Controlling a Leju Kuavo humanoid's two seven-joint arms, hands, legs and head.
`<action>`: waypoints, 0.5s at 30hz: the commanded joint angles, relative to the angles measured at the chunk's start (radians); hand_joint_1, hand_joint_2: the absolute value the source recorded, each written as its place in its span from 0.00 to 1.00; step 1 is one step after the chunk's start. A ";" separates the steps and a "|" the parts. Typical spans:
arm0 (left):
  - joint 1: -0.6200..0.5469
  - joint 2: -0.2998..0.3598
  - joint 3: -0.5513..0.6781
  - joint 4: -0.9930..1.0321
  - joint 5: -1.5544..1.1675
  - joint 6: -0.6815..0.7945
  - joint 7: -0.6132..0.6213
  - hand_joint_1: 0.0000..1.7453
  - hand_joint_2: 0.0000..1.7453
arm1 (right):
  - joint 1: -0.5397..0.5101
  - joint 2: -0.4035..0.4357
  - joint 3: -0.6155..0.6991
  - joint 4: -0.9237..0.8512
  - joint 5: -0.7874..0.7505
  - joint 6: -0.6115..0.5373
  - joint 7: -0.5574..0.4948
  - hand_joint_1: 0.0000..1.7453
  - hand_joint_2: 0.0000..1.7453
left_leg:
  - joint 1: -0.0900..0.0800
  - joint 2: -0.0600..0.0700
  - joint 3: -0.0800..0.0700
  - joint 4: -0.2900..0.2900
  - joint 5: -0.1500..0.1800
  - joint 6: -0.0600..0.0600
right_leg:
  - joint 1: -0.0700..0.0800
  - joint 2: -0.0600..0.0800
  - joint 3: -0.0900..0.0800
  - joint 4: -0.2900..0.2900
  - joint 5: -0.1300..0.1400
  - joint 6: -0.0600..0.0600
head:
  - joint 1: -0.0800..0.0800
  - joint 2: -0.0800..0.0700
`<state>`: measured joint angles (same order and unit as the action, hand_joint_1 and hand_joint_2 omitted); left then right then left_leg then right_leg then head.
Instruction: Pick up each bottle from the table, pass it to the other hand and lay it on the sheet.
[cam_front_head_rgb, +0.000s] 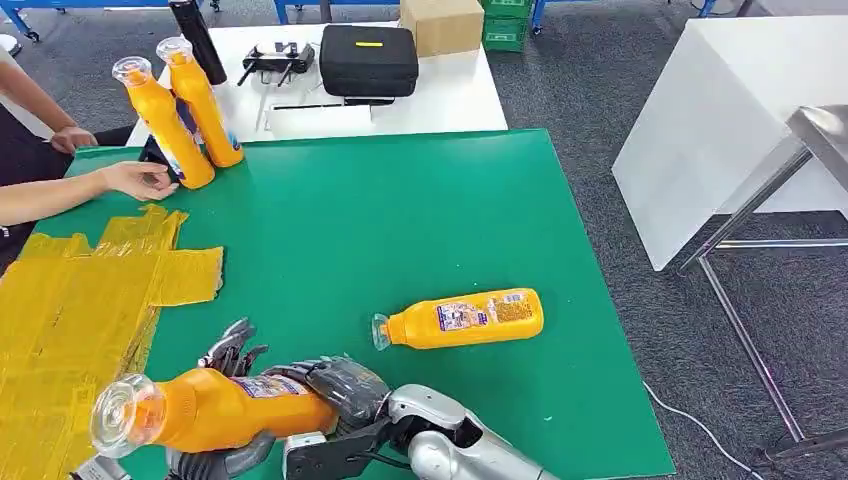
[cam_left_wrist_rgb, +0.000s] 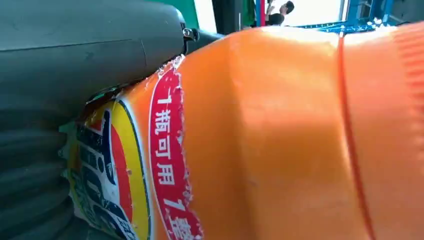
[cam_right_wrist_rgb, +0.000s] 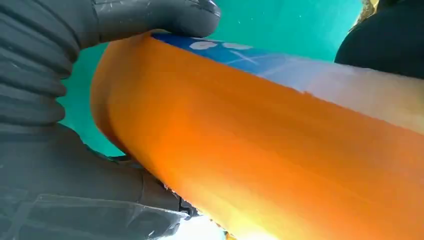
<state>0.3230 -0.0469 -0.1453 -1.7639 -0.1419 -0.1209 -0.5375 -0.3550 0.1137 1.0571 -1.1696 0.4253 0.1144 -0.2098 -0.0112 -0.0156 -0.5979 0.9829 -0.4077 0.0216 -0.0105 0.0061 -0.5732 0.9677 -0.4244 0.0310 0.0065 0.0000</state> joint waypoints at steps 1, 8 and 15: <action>-0.025 -0.036 0.079 0.027 0.044 -0.020 -0.028 1.00 1.00 | 0.022 -0.062 0.023 -0.026 0.015 -0.037 0.012 1.00 1.00 | 0.001 -0.001 0.002 -0.001 0.000 -0.001 | 0.001 -0.002 0.003 -0.001 -0.001 -0.001 | 0.000 0.000; -0.005 -0.049 0.130 -0.001 0.044 -0.035 -0.044 1.00 1.00 | 0.051 -0.081 -0.036 -0.070 0.020 -0.075 0.024 1.00 1.00 | 0.001 -0.001 0.001 0.000 0.000 -0.001 | 0.001 -0.002 0.002 -0.001 -0.001 -0.001 | 0.000 0.000; 0.012 -0.092 0.336 -0.071 -0.320 0.231 -0.079 1.00 1.00 | 0.145 -0.202 -0.203 -0.264 0.104 -0.188 0.098 0.00 1.00 | 0.002 -0.002 0.002 0.002 -0.002 -0.002 | 0.002 -0.004 0.005 -0.001 -0.002 -0.001 | 0.000 0.000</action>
<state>0.3423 -0.0855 -0.0629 -1.7895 -0.1485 -0.1357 -0.6012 -0.2814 0.0789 1.0143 -1.2505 0.4807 -0.0119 -0.1644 -0.0112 -0.0160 -0.5986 0.9829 -0.4077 0.0216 -0.0104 0.0059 -0.5733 0.9677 -0.4245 0.0310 0.0061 0.0000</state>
